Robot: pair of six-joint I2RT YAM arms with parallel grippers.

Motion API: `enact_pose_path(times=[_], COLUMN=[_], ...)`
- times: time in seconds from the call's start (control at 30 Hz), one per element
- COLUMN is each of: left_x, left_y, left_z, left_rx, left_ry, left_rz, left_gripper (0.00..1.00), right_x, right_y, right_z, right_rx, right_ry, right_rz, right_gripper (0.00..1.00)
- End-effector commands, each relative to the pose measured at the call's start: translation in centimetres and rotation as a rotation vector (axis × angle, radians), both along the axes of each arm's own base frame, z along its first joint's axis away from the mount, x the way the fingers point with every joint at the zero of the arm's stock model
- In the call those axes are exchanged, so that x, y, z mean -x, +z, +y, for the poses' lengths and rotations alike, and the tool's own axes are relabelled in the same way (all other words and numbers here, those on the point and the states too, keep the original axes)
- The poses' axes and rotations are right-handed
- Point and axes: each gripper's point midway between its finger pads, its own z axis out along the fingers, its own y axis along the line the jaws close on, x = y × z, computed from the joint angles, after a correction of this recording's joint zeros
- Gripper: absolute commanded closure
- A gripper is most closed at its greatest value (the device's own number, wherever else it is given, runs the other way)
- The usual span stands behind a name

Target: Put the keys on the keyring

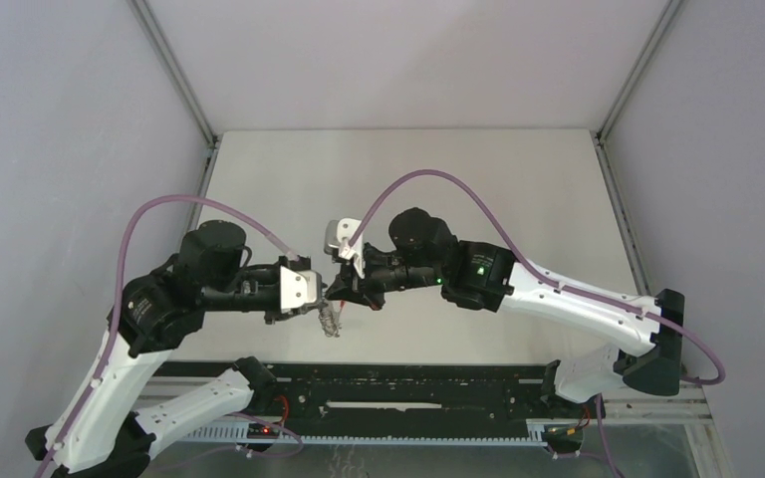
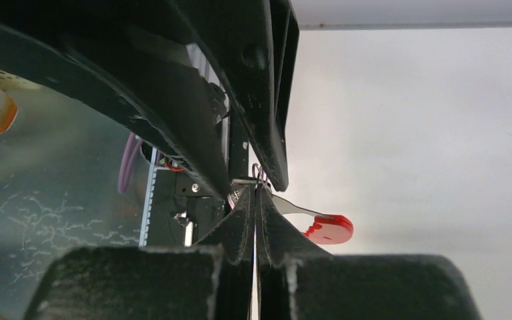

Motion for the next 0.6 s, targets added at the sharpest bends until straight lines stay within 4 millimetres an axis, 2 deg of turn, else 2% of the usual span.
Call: enact_pose_path(times=[0.0,0.13,0.17,0.27,0.47,0.57], left_x=[0.8,0.9,1.0,1.3,0.2,-0.4], left_y=[1.8,2.6,2.8,3.6,5.5,7.2], left_z=[-0.8,-0.4,-0.3,-0.2,-0.8,-1.3], left_rx=[0.079,0.090,0.094,0.121,0.196,0.257], left_ry=[-0.041,-0.027,-0.022,-0.014,0.048,0.086], left_rz=[-0.012,-0.034,-0.040,-0.037,-0.031,-0.028], left_gripper=[0.57,0.54,0.54,0.54,0.50,0.45], right_x=[-0.7,-0.2,-0.1,0.2,1.1,1.5], right_y=[4.2,6.5,6.3,7.5,9.0,9.7], right_z=[-0.2,-1.7,-2.2,-3.4,-4.9,-5.4], right_rx=[-0.215,-0.399,-0.426,-0.519,-0.615,-0.650], right_ry=[-0.050,-0.028,-0.028,-0.017,0.034,0.059], right_rz=[-0.020,-0.019,-0.018,-0.021,-0.011,-0.007], right_gripper=[1.00,1.00,1.00,1.00,1.00,1.00])
